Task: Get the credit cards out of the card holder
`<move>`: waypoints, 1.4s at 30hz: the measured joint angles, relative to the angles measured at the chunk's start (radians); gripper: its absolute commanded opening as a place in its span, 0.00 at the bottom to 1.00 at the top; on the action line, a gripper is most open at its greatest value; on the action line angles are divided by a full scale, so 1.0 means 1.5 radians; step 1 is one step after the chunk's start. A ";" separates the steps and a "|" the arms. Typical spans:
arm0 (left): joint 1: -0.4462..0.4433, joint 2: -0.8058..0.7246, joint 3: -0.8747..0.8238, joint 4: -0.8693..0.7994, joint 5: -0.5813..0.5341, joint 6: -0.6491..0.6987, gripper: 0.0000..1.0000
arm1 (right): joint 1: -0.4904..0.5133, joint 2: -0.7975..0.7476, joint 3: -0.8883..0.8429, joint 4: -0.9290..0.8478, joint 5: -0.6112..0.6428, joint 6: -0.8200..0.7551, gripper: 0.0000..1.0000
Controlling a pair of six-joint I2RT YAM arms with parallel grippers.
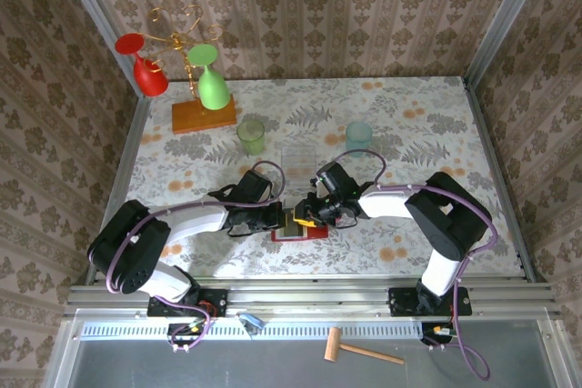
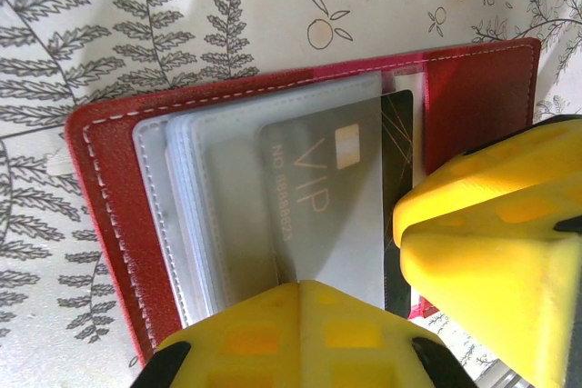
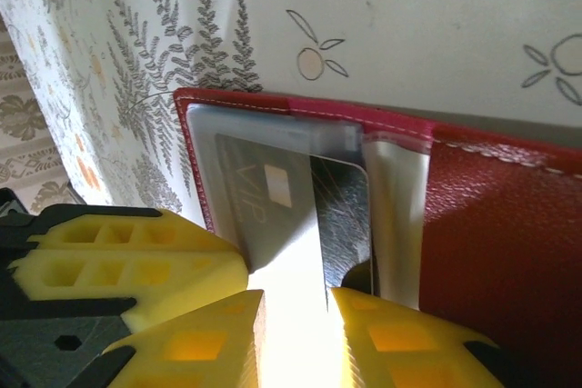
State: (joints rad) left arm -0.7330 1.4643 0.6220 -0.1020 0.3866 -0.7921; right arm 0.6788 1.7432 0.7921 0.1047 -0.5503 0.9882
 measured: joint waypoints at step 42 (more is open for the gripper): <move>-0.008 0.004 0.039 -0.030 -0.001 0.007 0.00 | -0.021 -0.107 -0.026 -0.075 0.059 -0.046 0.42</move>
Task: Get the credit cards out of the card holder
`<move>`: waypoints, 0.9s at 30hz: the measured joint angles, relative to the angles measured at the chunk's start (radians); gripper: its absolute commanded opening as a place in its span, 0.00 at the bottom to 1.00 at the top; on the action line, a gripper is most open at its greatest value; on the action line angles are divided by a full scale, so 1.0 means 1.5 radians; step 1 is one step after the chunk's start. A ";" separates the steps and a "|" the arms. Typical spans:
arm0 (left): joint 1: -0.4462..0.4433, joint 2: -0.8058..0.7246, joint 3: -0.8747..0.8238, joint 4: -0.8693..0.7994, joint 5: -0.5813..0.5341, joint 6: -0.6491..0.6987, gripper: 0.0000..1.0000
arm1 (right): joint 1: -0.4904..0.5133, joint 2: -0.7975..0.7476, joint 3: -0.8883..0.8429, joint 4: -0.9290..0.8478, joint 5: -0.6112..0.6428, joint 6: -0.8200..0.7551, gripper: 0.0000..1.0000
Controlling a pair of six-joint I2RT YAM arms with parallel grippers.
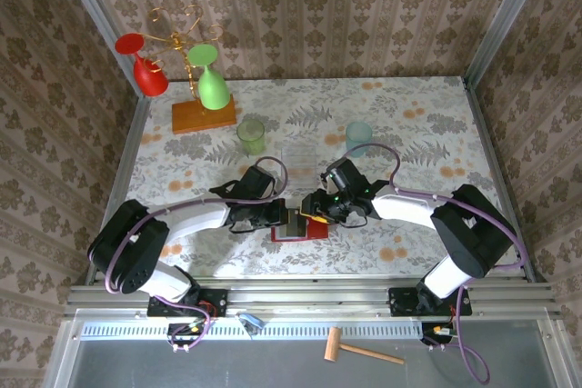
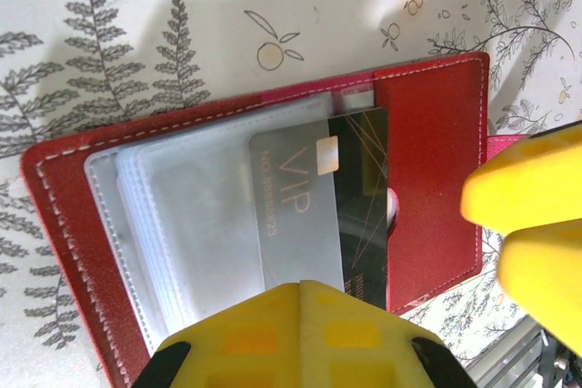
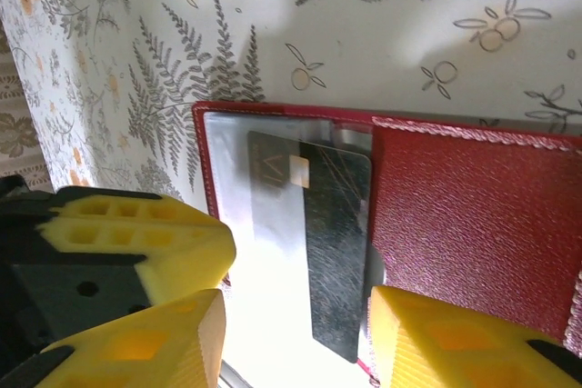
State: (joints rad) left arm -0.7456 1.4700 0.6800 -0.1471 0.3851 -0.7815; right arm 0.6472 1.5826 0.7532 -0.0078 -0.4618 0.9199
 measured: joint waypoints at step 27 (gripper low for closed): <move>-0.001 0.036 0.011 -0.019 0.005 0.010 0.00 | -0.020 0.078 -0.066 0.185 -0.078 0.048 0.24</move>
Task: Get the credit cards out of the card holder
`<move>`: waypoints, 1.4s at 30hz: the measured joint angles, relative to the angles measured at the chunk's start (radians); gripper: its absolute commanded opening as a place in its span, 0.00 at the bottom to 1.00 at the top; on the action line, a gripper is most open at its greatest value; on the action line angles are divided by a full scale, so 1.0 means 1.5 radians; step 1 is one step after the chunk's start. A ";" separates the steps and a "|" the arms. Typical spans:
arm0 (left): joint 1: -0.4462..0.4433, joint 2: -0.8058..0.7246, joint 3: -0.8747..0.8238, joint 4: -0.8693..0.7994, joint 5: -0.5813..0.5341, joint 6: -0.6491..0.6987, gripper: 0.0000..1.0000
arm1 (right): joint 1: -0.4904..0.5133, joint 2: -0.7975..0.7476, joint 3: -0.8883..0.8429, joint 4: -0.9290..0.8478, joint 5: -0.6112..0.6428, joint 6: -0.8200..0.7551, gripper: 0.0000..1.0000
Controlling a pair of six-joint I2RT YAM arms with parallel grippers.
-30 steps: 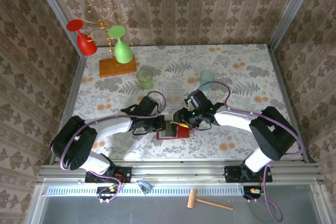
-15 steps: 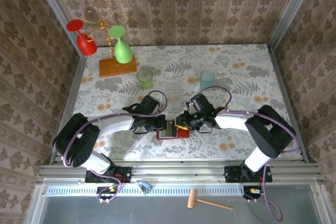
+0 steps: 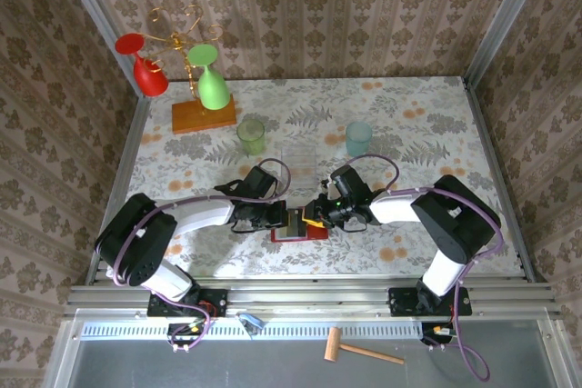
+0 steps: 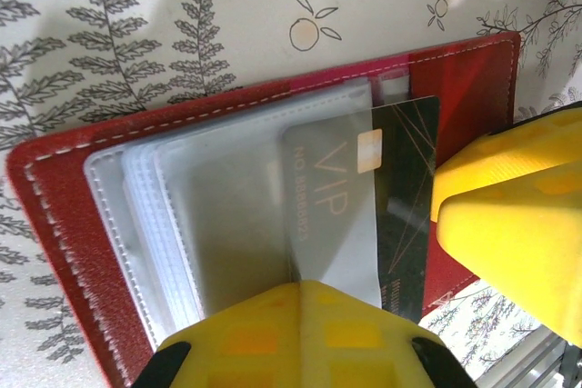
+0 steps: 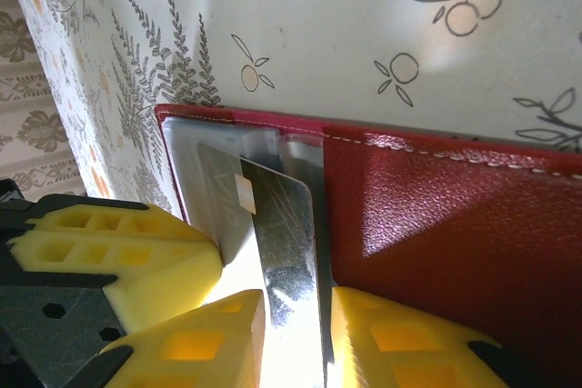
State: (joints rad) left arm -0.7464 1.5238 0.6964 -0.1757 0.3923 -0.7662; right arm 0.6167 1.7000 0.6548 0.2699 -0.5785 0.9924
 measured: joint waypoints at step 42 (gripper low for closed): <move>0.000 0.000 0.000 -0.002 0.000 0.000 0.00 | -0.036 -0.017 -0.002 -0.033 -0.009 -0.054 0.07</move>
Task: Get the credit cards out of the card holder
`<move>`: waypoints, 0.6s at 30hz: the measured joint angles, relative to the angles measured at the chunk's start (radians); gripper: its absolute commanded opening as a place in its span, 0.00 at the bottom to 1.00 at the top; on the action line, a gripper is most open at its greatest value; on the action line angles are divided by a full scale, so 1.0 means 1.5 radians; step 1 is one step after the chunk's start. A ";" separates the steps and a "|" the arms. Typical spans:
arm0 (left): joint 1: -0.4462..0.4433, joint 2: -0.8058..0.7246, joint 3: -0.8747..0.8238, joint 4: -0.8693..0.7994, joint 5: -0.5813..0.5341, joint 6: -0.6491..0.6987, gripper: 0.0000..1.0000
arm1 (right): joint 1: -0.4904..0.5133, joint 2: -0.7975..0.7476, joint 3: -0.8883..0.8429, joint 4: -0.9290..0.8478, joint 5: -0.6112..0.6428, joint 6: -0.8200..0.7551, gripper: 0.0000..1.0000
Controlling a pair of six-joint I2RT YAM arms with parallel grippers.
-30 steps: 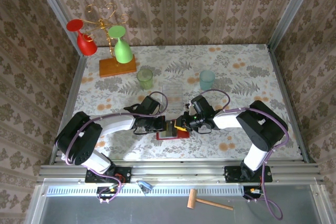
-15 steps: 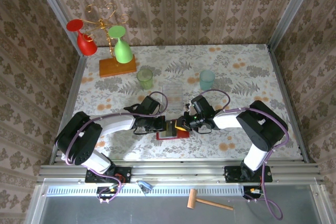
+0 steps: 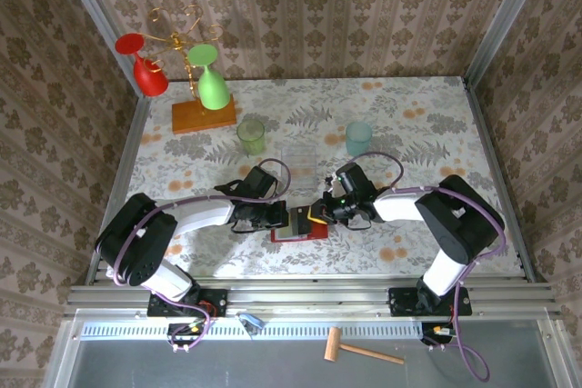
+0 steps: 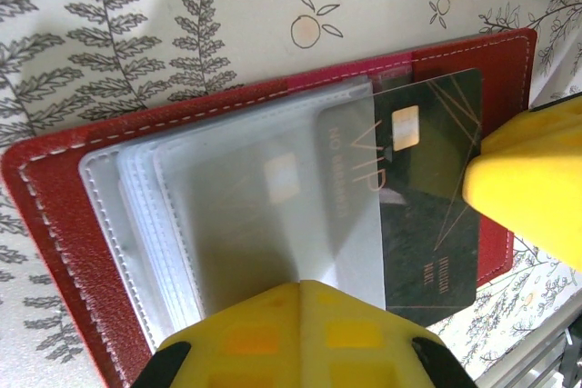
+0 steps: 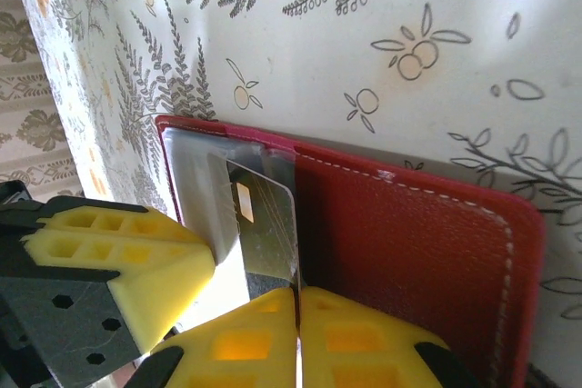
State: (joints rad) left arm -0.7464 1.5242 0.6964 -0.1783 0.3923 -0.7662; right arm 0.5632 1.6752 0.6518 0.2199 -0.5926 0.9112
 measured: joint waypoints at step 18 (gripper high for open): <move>0.000 -0.001 0.000 -0.002 0.000 0.000 0.00 | -0.020 -0.028 0.000 -0.080 0.006 -0.058 0.08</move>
State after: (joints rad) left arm -0.7464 1.5234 0.6960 -0.1810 0.3923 -0.7666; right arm 0.5327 1.6333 0.6514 0.0998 -0.5838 0.8242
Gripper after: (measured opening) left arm 0.050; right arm 0.075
